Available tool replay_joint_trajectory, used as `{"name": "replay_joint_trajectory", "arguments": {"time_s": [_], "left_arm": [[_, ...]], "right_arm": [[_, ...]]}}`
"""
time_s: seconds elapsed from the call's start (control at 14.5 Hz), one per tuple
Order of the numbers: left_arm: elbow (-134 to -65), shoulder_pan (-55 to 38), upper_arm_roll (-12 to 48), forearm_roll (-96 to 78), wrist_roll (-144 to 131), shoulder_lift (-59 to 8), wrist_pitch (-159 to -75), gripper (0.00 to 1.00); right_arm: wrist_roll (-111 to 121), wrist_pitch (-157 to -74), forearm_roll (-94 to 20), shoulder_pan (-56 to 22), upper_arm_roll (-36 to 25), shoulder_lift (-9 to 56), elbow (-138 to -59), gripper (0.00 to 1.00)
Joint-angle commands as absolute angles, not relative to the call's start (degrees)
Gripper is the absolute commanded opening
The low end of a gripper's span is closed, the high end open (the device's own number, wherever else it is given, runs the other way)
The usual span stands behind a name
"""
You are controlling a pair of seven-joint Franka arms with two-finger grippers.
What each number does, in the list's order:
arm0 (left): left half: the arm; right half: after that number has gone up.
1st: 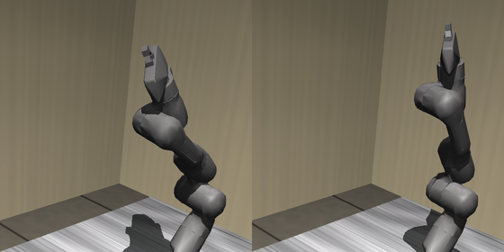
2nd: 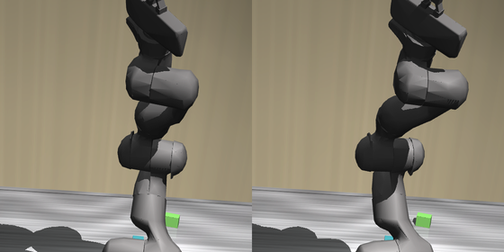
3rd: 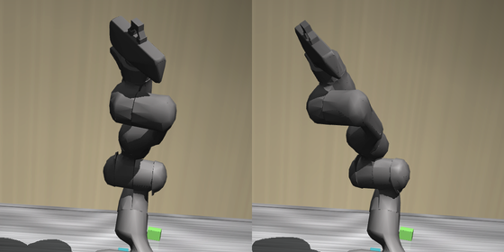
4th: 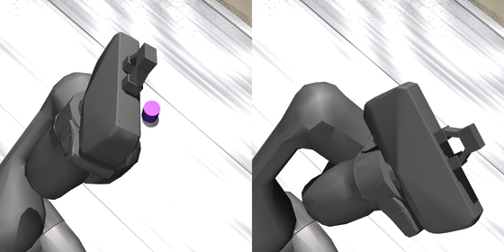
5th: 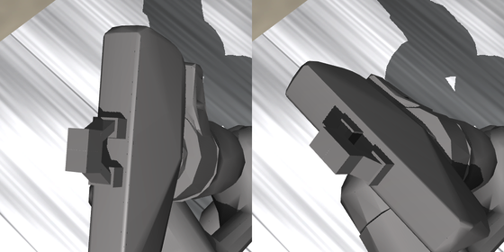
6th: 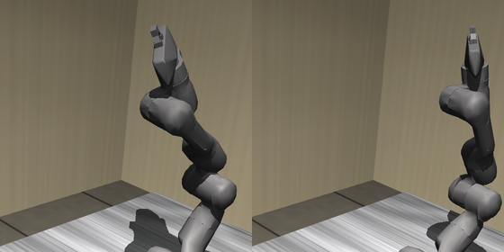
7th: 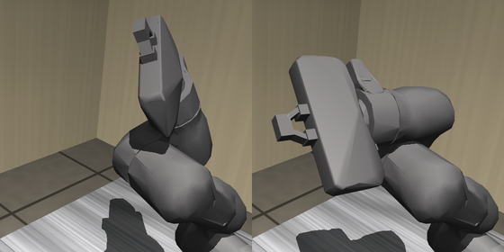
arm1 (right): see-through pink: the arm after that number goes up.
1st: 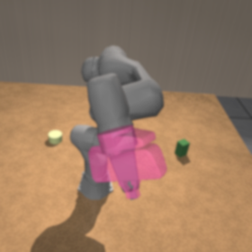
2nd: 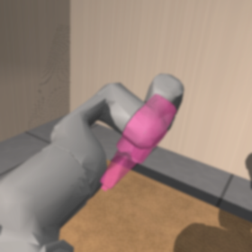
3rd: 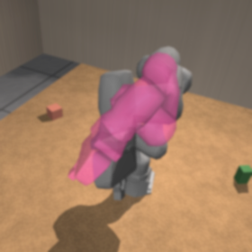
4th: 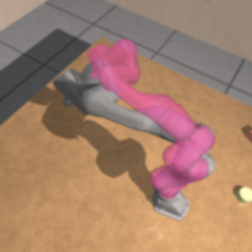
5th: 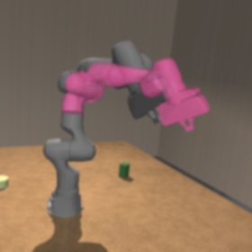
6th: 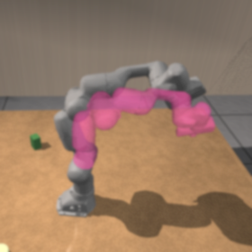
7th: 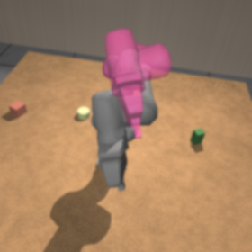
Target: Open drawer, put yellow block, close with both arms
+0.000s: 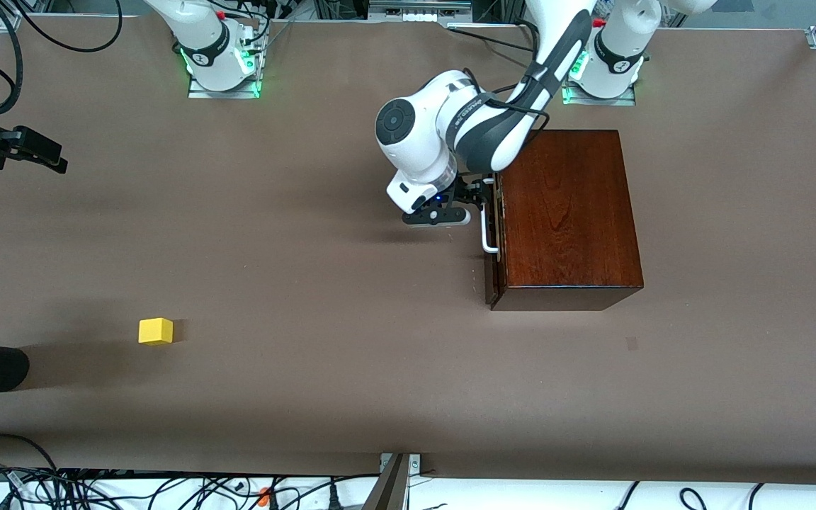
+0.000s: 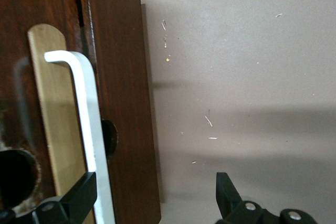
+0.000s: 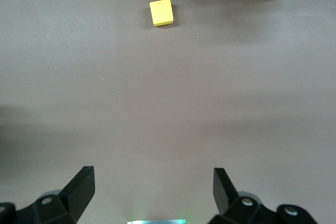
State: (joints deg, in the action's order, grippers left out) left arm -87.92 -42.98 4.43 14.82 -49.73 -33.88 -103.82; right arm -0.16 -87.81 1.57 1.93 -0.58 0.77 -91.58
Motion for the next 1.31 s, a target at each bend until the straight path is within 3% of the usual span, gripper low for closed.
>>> {"name": "replay_joint_trajectory", "arguments": {"time_s": [0.0, 0.97, 1.11, 1.25], "left_arm": [[-86.5, -44.2, 3.8, 16.8, -51.4, -35.9, -104.5, 1.0], [-86.0, -45.7, 4.0, 16.3, -57.0, -37.5, -111.2, 1.0], [-85.3, -45.6, 3.9, 17.1, -56.1, -36.9, -110.3, 1.0], [-82.6, -45.3, 3.6, 17.5, -55.9, -36.0, -103.5, 1.0]], "right_arm": [[-0.8, -87.8, 1.0, 2.4, -0.4, 0.5, -91.8, 1.0], [-0.8, -87.7, 1.0, 2.4, -0.4, 0.5, -91.8, 1.0], [-0.8, -87.7, 1.0, 2.4, -0.4, 0.5, -91.8, 1.0], [-0.8, -87.6, 1.0, 2.4, -0.4, 0.4, -91.7, 1.0]]}}
